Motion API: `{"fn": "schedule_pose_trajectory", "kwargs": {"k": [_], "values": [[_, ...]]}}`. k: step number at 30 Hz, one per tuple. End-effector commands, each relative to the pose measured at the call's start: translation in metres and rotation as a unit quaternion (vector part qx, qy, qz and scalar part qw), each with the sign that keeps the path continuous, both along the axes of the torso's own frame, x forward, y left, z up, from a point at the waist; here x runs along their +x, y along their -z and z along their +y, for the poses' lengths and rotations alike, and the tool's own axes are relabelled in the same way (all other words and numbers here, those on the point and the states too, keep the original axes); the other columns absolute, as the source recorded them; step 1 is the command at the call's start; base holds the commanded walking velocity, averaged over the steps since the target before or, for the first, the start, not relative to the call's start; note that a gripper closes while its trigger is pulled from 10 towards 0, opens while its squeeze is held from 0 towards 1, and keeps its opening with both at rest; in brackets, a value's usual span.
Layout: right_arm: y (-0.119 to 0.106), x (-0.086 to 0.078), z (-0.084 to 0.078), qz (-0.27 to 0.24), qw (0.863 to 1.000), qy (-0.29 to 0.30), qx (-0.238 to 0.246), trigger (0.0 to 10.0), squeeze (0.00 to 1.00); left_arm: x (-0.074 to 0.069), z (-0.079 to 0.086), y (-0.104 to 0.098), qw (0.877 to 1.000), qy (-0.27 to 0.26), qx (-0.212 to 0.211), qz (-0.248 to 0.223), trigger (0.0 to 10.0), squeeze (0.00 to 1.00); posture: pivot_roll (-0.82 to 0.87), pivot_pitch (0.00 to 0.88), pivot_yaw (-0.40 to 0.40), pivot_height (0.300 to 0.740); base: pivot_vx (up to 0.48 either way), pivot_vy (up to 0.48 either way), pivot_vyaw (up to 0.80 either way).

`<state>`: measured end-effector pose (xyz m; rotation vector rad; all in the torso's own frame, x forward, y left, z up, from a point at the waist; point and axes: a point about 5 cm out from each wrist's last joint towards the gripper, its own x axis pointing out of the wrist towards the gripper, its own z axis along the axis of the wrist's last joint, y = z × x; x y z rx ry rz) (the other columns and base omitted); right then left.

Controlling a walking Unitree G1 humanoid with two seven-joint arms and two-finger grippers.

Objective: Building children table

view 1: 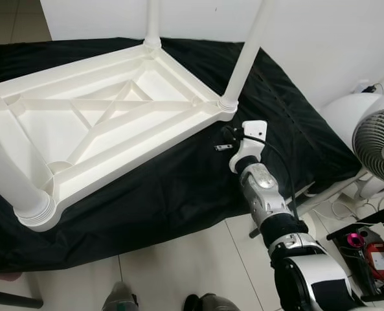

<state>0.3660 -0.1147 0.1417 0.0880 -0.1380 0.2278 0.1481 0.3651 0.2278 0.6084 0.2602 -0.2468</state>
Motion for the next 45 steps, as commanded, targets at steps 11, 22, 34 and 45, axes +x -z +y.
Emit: {"fn": "schedule_pose_trajectory", "kwargs": {"k": [11,22,34,45], "values": [[0.021,-0.013,-0.014,0.023,0.999,0.032,-0.001,10.0,0.0,0.054,0.007,-0.002,0.98,-0.121,-0.033,-0.152,10.0,0.0,0.13,0.118,-0.058,0.74,0.0,0.0,0.0],[0.015,-0.001,-0.027,0.037,0.998,0.059,-0.01,10.0,0.0,0.074,-0.023,0.004,0.966,-0.07,-0.155,-0.193,10.0,0.0,0.12,0.099,-0.075,0.74,0.0,0.0,0.0],[0.005,0.013,-0.026,0.054,0.992,0.113,-0.011,10.0,0.0,0.086,-0.066,0.019,0.944,-0.041,-0.253,-0.21,10.0,0.0,0.15,0.11,-0.113,0.74,0.0,0.0,0.0],[-0.01,0.029,-0.02,0.086,0.988,0.132,0.007,10.0,0.0,0.076,-0.127,0.023,0.928,0.084,-0.313,-0.181,10.0,0.0,0.15,0.167,-0.14,0.74,0.0,0.0,0.0]]}}
